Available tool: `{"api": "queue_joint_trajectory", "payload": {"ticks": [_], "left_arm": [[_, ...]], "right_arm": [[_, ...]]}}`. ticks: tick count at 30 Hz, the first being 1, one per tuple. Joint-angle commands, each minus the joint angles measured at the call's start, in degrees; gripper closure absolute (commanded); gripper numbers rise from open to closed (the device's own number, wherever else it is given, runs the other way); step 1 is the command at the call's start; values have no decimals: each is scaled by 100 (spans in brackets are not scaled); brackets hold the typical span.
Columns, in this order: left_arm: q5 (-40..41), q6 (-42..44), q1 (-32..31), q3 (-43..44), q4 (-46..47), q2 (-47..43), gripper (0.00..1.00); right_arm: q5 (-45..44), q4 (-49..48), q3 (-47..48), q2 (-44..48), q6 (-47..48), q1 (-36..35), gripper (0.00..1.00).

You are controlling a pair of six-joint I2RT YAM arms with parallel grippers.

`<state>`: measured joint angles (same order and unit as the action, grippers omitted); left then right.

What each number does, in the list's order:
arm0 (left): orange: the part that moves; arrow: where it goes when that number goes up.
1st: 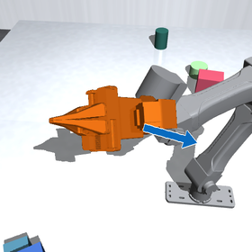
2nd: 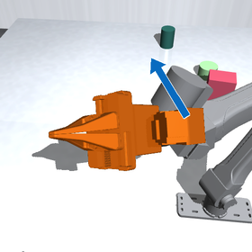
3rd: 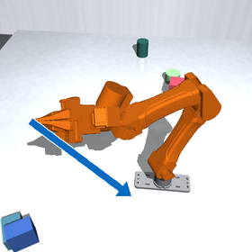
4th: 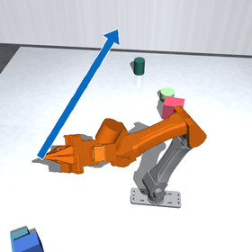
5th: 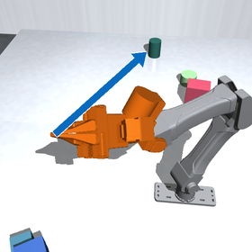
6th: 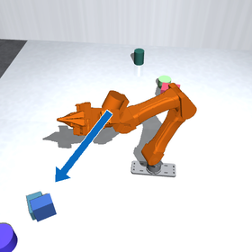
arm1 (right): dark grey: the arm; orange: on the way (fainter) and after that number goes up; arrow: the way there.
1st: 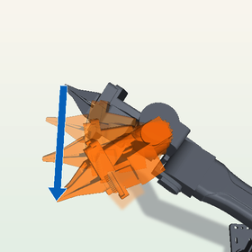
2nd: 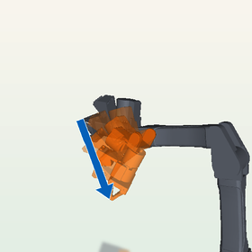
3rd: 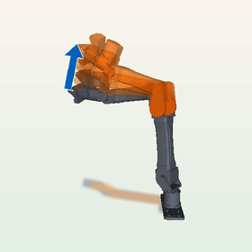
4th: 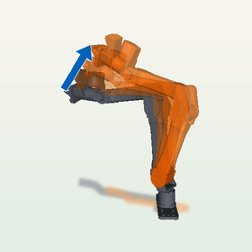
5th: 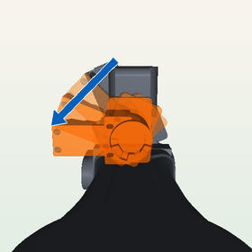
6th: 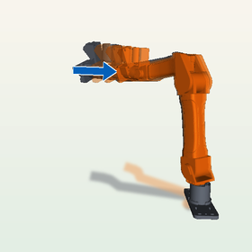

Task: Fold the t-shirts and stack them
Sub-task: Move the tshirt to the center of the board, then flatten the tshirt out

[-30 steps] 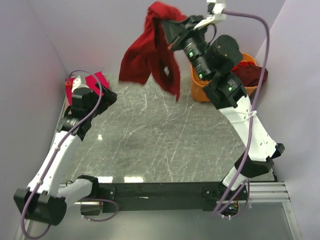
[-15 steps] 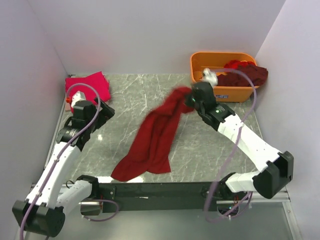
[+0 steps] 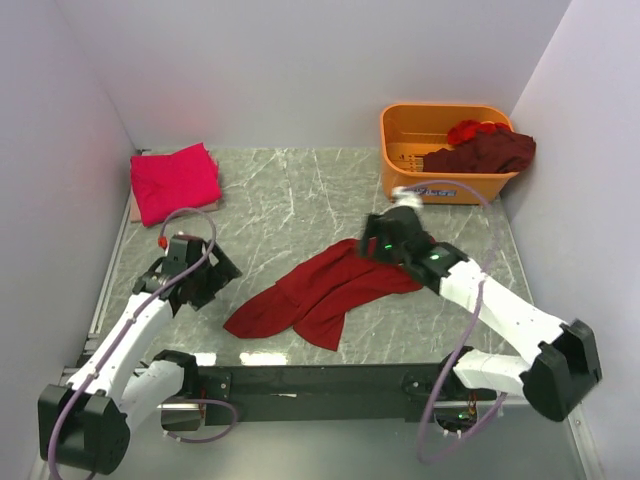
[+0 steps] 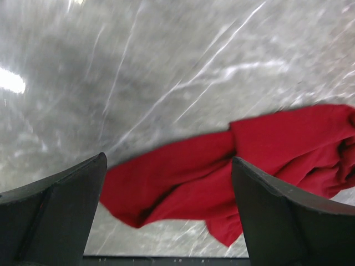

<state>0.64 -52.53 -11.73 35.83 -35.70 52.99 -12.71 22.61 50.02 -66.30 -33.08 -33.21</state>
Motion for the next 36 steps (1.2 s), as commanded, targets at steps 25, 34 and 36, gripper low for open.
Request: {"api": "queue_joint_trajectory", "payload": {"ticks": [25,34,36], "left_arm": [[-232,-803,-242,-1176,714,984,49],[-82,-539,-313,-912,986,1539,99],[-82,-565,-339,-903,978,1434,99]], "right_arm": [[-170,868,3163,-4751,1349,-2673,45],[-653,710,3005,-4506,997,-2576,75],[-663,596,2865,-4321,962,-2550,91]]}}
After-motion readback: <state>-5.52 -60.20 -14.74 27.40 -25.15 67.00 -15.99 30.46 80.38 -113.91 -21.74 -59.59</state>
